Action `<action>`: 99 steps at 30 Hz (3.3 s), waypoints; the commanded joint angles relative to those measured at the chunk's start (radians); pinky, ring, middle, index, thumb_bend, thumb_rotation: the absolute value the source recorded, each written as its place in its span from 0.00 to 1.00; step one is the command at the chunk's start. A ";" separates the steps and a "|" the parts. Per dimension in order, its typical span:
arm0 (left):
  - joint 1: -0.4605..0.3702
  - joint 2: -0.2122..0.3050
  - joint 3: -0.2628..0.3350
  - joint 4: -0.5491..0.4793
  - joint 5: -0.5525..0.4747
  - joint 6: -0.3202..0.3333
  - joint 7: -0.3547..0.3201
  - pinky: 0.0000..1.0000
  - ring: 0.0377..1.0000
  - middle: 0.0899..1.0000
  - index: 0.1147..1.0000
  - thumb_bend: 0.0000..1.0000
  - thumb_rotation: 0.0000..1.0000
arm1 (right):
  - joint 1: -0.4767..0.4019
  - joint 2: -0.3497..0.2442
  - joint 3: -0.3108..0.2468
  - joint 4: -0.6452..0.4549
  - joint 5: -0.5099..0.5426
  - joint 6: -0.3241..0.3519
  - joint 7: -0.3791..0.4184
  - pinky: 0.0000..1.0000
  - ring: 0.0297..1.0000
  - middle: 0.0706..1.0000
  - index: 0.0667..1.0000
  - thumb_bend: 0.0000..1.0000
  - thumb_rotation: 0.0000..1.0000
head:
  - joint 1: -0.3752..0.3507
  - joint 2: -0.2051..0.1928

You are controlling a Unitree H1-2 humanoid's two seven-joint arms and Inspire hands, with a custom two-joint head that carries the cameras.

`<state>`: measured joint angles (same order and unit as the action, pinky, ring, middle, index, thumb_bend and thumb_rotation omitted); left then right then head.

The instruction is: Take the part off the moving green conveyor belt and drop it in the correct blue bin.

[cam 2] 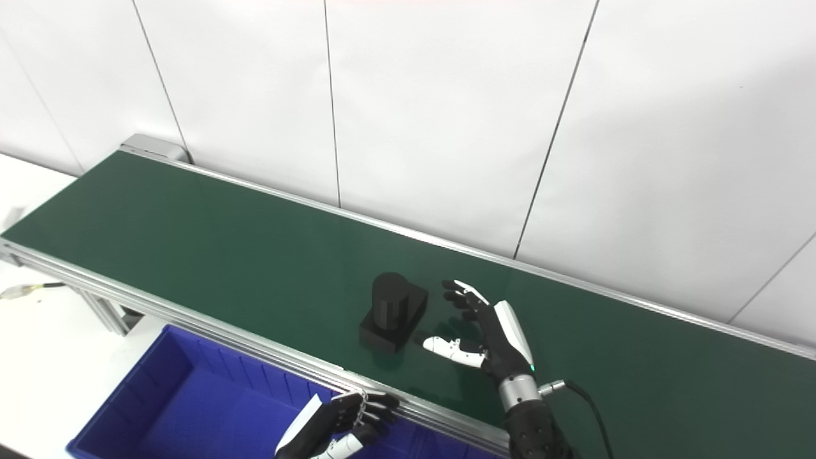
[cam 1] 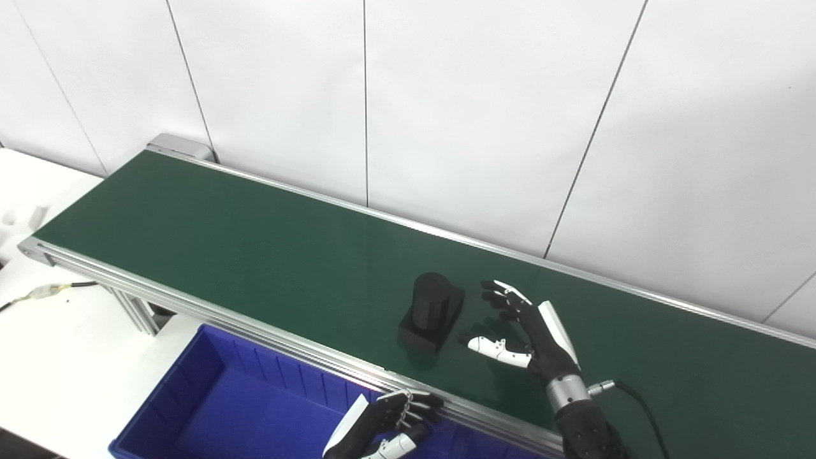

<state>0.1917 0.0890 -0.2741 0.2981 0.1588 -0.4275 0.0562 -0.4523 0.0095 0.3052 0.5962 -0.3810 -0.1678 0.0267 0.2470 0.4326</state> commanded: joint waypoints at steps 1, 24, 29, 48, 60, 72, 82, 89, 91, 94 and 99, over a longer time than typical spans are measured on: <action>-0.005 -0.003 -0.006 -0.037 0.008 -0.042 0.019 0.50 0.57 0.63 0.68 0.71 0.88 | -0.052 0.017 0.007 -0.007 -0.009 -0.030 -0.019 0.80 0.83 0.80 0.84 0.69 0.39 | -0.001 0.000; 0.011 -0.015 -0.015 -0.053 0.022 -0.042 0.031 0.50 0.57 0.63 0.68 0.75 0.90 | -0.062 0.047 0.039 0.010 -0.040 -0.036 -0.035 0.79 0.82 0.80 0.82 0.75 0.38 | 0.003 0.014; 0.018 -0.019 -0.019 -0.062 0.018 -0.042 0.032 0.50 0.57 0.62 0.67 0.75 0.89 | -0.066 0.053 0.049 0.029 -0.051 -0.054 -0.064 0.77 0.81 0.80 0.81 0.78 0.32 | 0.004 0.019; 0.034 -0.023 -0.019 -0.085 0.014 -0.042 0.026 0.50 0.58 0.63 0.68 0.74 0.90 | -0.057 0.069 0.035 0.092 -0.047 -0.187 -0.208 0.34 0.43 0.48 0.47 0.50 0.00 | -0.001 0.033; 0.032 -0.024 -0.018 -0.084 0.010 -0.042 0.027 0.50 0.57 0.63 0.68 0.73 0.90 | -0.050 0.073 0.028 0.069 -0.052 -0.187 -0.223 0.33 0.43 0.48 0.48 0.50 0.00 | -0.003 0.034; 0.022 -0.018 -0.008 -0.070 0.001 -0.042 0.020 0.50 0.58 0.63 0.68 0.73 0.91 | -0.036 0.075 0.001 -0.015 -0.037 -0.175 -0.233 0.33 0.42 0.48 0.48 0.50 0.00 | -0.020 0.024; 0.009 -0.009 0.004 -0.052 -0.019 -0.042 0.011 0.51 0.58 0.63 0.68 0.72 0.89 | 0.007 0.053 -0.041 -0.243 -0.002 -0.111 -0.187 0.34 0.43 0.48 0.47 0.50 0.00 | -0.041 0.016; 0.005 0.001 0.007 -0.049 -0.029 -0.042 0.003 0.51 0.57 0.62 0.68 0.75 0.89 | 0.049 0.039 -0.082 -0.372 0.017 -0.064 -0.157 0.33 0.43 0.49 0.48 0.50 0.00 | -0.063 0.017; 0.007 0.001 0.010 -0.050 -0.034 -0.042 0.000 0.51 0.57 0.62 0.68 0.76 0.89 | 0.062 0.037 -0.092 -0.409 0.026 -0.046 -0.146 0.33 0.43 0.49 0.48 0.50 0.00 | -0.069 0.020; 0.009 0.005 0.013 -0.054 -0.039 -0.042 -0.005 0.51 0.58 0.62 0.68 0.77 0.89 | 0.086 0.024 -0.108 -0.477 0.028 -0.018 -0.134 0.33 0.43 0.48 0.49 0.50 0.00 | -0.082 0.025; 0.013 0.012 0.017 -0.065 -0.036 -0.042 -0.010 0.51 0.58 0.63 0.69 0.78 0.90 | 0.136 -0.003 -0.133 -0.611 0.019 0.033 -0.111 0.33 0.42 0.48 0.50 0.50 0.00 | -0.110 0.039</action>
<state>0.2124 0.0931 -0.2619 0.2659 0.1282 -0.4275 0.0499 -0.3039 0.0124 0.1833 0.0462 -0.3615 -0.1501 -0.0910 0.1367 0.4709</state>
